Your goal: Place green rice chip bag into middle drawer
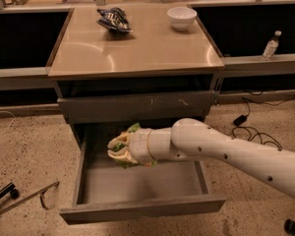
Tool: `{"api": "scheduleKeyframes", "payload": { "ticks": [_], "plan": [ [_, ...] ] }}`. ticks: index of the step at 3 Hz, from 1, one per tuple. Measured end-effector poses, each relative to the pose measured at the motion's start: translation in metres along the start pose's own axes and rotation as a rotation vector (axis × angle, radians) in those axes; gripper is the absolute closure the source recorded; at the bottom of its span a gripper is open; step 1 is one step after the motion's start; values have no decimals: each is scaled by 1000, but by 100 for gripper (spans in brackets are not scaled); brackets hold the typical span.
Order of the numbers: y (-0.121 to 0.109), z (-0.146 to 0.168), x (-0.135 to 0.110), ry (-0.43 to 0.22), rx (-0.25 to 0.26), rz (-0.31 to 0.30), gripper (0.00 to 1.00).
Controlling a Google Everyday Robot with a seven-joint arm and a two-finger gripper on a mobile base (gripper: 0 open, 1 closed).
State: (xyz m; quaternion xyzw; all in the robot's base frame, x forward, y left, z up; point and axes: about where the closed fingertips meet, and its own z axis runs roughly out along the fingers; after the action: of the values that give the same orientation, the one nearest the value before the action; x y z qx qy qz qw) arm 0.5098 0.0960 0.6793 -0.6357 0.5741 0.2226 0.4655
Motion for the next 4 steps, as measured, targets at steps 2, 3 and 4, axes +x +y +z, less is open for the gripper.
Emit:
{"api": "scheduleKeyframes", "payload": {
  "ticks": [2,3,4],
  "plan": [
    [17,46,103,76,-53,116,100],
    [17,46,103,76,-53,116,100],
    [29,73,138,96,-96,148,100]
  ]
}}
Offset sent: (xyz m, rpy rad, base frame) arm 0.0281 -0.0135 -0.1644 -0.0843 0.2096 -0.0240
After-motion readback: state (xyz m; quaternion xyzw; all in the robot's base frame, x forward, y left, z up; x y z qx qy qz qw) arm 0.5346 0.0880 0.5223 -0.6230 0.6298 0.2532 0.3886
